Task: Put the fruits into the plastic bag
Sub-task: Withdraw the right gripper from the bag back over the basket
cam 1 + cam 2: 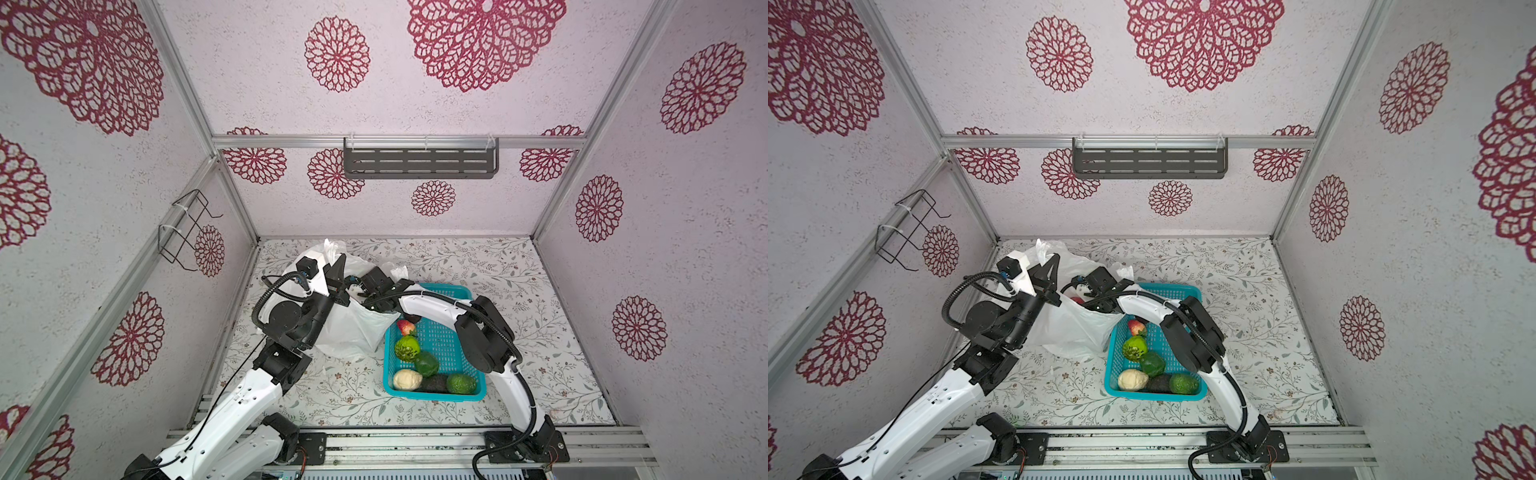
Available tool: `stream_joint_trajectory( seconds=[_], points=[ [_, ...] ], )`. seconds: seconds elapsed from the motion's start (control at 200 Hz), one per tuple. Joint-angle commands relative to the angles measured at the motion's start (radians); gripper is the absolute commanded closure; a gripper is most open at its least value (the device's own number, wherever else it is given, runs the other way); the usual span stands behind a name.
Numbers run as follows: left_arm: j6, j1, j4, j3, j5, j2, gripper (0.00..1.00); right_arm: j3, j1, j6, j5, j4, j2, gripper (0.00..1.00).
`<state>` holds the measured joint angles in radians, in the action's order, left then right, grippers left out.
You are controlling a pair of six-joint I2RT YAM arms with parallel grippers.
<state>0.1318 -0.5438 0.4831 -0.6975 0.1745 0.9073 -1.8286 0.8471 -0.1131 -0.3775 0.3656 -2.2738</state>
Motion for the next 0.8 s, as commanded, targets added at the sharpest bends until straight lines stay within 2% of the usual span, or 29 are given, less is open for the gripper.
stream_joint_trajectory(
  seconds=[0.0, 0.095, 0.29, 0.465, 0.57, 0.695, 0.796],
  points=[
    [-0.015, -0.005, 0.004, 0.001, 0.043, -0.013, 1.0, -0.023, -0.003, 0.02, -0.003, -0.06, 0.115, 0.08],
    [-0.021, -0.006, 0.006, 0.006, 0.071, -0.01, 1.0, 0.042, -0.005, 0.023, -0.004, -0.161, 0.221, 0.01],
    [-0.025, -0.004, 0.012, 0.009, 0.091, -0.012, 1.0, 0.21, -0.022, -0.012, 0.014, -0.428, 0.414, 0.01],
    [-0.026, -0.004, 0.004, 0.013, 0.117, -0.021, 1.0, 0.283, -0.032, -0.031, 0.063, -0.522, 0.481, 0.01],
    [-0.023, -0.004, -0.001, 0.015, 0.145, -0.027, 1.0, 0.35, -0.046, -0.034, 0.148, -0.56, 0.56, 0.01],
    [-0.023, -0.003, 0.001, 0.013, 0.164, -0.025, 1.0, 0.489, -0.087, -0.06, 0.278, -0.623, 0.72, 0.01],
    [-0.023, -0.002, 0.0, 0.007, 0.184, -0.017, 1.0, 0.596, -0.124, -0.074, 0.403, -0.596, 0.855, 0.01]
  ],
)
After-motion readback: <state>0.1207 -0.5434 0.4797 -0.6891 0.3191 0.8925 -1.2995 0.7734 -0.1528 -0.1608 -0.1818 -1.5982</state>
